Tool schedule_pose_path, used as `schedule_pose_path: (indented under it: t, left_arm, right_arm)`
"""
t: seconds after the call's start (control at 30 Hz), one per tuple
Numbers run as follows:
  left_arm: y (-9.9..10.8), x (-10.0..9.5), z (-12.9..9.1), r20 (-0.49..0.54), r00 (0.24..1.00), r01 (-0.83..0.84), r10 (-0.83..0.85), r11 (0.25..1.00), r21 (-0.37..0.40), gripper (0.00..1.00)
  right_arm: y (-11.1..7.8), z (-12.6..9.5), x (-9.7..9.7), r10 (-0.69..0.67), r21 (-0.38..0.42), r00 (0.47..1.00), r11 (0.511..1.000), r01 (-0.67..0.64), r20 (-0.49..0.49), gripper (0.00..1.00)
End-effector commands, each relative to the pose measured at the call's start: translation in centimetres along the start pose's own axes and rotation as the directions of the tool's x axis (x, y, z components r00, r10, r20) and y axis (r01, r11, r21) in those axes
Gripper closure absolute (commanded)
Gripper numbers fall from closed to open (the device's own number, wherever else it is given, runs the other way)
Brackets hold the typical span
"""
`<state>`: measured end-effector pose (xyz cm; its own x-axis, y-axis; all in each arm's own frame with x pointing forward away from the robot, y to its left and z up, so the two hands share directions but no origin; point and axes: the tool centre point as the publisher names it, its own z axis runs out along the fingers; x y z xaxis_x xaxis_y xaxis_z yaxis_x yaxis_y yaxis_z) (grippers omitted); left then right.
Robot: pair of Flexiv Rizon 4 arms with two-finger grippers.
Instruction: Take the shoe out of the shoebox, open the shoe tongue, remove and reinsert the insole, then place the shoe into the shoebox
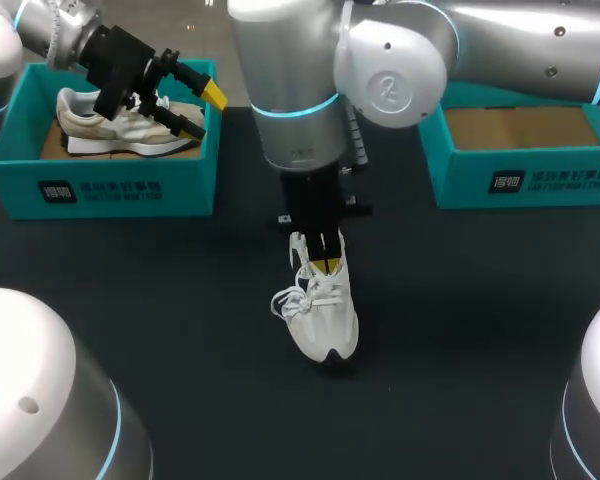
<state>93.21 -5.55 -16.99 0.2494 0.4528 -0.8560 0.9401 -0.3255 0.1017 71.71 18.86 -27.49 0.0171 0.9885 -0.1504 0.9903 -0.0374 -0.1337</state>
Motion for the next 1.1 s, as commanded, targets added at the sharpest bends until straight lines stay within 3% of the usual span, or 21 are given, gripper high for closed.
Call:
schedule_pose_path:
  t: [0.03,0.4,0.57,0.9,1.1]
  left_arm:
    - [0.0,0.0,-0.1,-0.003,1.000,0.000,0.000,1.000,0.001,0.00]
    - [0.0,0.0,-0.1,-0.003,1.000,0.000,0.000,1.000,0.001,0.00]
    - [0.0,0.0,-0.1,-0.003,1.000,0.000,0.000,1.000,0.001,0.00]
    - [0.0,0.0,-0.1,-0.003,1.000,0.000,0.000,1.000,0.001,0.00]
    - [0.0,0.0,-0.1,-0.003,1.000,0.000,0.000,1.000,0.001,0.00]
  right_arm:
    - [1.2,0.8,-0.2,0.008,-0.006,1.000,1.000,-0.008,-0.011,1.00]
    - [4.1,1.8,0.9,0.007,-0.046,1.000,0.999,-0.008,-0.030,1.00]
    - [5.7,3.1,1.0,0.005,-0.045,0.999,0.999,-0.007,-0.032,1.00]
    - [8.9,3.7,0.8,0.004,-0.077,1.000,0.997,-0.006,-0.023,1.00]
    - [9.2,3.8,0.4,0.001,-0.077,1.000,0.997,-0.001,0.001,1.00]
